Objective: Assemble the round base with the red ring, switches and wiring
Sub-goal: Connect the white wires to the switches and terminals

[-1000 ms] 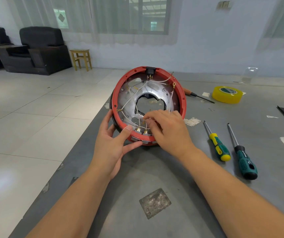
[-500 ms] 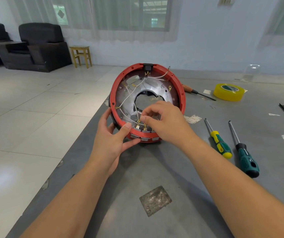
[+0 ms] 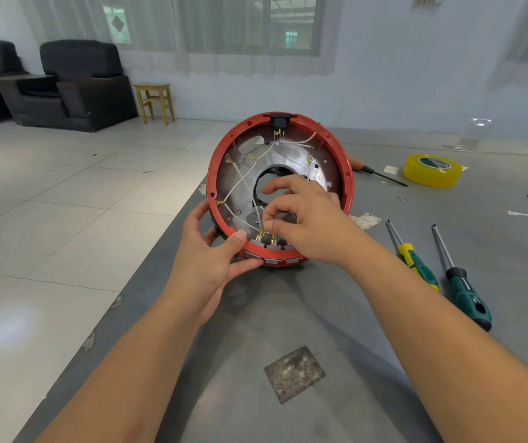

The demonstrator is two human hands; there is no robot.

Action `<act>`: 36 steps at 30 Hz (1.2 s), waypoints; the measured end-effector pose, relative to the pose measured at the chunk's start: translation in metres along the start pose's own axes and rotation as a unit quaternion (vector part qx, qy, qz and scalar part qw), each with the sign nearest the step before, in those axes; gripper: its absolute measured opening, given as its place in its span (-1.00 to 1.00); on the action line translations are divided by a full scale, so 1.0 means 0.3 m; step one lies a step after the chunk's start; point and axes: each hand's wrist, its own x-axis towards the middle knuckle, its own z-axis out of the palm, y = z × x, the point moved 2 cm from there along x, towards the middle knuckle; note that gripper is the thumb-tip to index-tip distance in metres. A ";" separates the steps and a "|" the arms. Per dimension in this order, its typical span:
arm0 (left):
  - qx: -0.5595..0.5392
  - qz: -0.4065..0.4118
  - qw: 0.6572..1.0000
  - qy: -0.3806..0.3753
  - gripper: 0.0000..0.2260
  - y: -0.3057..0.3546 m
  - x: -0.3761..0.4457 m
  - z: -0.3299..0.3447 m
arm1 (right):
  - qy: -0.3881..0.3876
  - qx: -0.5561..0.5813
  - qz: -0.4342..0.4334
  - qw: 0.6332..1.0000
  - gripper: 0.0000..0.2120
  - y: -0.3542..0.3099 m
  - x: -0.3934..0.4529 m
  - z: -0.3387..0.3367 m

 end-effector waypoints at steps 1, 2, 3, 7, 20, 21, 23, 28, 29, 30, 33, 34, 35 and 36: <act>0.003 0.001 1.000 -0.001 -0.42 0.000 -0.001 0.000 | -0.004 -0.002 0.001 1.000 -0.92 0.001 -0.001 0.004; 0.005 0.003 1.000 -0.002 -0.42 0.000 -0.002 0.001 | -0.005 -0.002 0.003 1.000 -0.92 0.002 0.000 0.007; 0.006 0.004 1.000 -0.002 -0.42 0.000 -0.003 0.003 | -0.005 0.000 0.004 1.000 -0.91 0.002 0.000 0.010; 0.004 0.006 1.000 -0.002 -0.42 -0.001 -0.005 0.007 | -0.004 0.006 0.007 1.000 -0.89 0.005 0.006 0.013; 0.006 0.003 1.000 0.002 -0.38 -0.004 -0.005 0.008 | -0.007 -0.020 0.023 0.999 -0.94 0.006 0.013 0.025; 0.005 0.002 1.000 0.003 -0.38 -0.003 -0.004 0.008 | -0.005 -0.021 0.024 0.999 -0.94 0.004 0.013 0.027; 0.004 0.000 1.000 0.006 -0.38 -0.004 -0.003 0.007 | -0.004 -0.014 0.028 1.000 -0.94 -0.001 0.012 0.030; -0.012 -0.004 1.000 0.011 -0.37 -0.005 -0.001 0.006 | -0.009 -0.013 0.037 0.999 -0.95 -0.007 0.011 0.031; -0.014 -0.004 1.000 0.013 -0.37 -0.005 -0.001 0.006 | -0.014 -0.015 0.038 0.999 -0.95 -0.007 0.011 0.030; -0.014 -0.004 1.000 0.013 -0.37 -0.005 0.000 0.006 | -0.018 -0.014 0.040 0.999 -0.94 -0.005 0.012 0.029; -0.009 -0.008 1.000 0.016 -0.37 -0.001 0.003 0.008 | -0.015 -0.004 0.040 0.999 -0.94 -0.006 0.011 0.029; -0.011 -0.011 1.000 0.017 -0.37 0.001 0.004 0.008 | -0.015 -0.002 0.037 0.999 -0.94 -0.007 0.010 0.028; -0.015 -0.013 1.000 0.018 -0.37 0.002 0.004 0.008 | -0.018 -0.002 0.034 0.999 -0.94 -0.010 0.009 0.026; -0.016 -0.014 1.000 0.018 -0.37 0.003 0.004 0.009 | -0.023 0.000 0.032 0.999 -0.93 -0.012 0.009 0.024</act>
